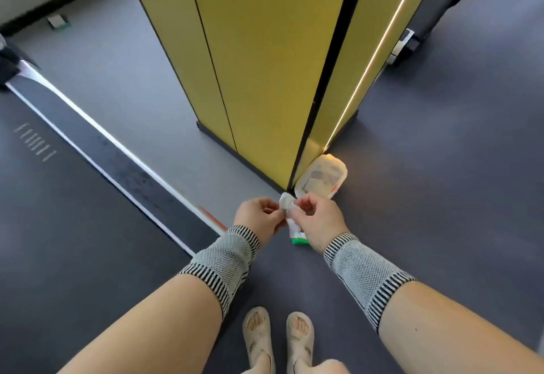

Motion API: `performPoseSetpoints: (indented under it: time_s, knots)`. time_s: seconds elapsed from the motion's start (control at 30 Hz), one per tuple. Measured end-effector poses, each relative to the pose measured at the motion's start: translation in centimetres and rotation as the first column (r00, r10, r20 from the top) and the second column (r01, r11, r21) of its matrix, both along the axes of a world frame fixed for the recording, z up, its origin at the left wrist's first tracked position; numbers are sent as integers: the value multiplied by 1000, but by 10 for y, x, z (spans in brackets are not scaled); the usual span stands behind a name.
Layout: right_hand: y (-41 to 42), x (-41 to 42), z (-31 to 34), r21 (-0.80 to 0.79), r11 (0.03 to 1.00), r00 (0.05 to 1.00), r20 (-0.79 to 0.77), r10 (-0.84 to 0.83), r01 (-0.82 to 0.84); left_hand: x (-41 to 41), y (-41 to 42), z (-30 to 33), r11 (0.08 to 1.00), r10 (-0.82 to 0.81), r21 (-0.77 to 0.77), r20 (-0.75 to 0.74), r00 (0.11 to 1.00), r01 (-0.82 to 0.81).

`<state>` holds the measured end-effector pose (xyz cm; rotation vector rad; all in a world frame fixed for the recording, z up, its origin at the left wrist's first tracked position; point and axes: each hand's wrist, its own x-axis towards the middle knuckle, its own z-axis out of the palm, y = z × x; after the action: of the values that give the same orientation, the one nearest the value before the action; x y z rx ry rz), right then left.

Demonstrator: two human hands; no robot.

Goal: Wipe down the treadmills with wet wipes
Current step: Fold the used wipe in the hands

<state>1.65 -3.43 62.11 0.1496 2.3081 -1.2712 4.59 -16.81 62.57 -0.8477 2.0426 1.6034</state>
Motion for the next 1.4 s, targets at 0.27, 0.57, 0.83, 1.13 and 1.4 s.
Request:
performPoseSetpoints:
  time_s: [0.27, 0.57, 0.83, 1.13, 1.4]
  knots:
    - [54, -31, -91, 81, 946, 945, 68, -319, 313, -39, 49, -104, 992, 25, 122, 38, 999, -29]
    - [117, -163, -188, 47, 990, 986, 97, -137, 133, -125, 126, -194, 987, 136, 86, 1, 991, -136]
    - [161, -168, -323, 143, 984, 990, 110, 92, -108, -135, 171, -333, 998, 58, 13, 18, 998, -58]
    - [190, -141, -504, 483, 562, 702, 171, 692, -672, -110, 145, -503, 775, -451, -439, 120, 885, 454]
    - [167, -127, -612, 650, 214, 353, 90, 931, -730, -110, 149, -621, 486, -672, -567, 244, 699, 665]
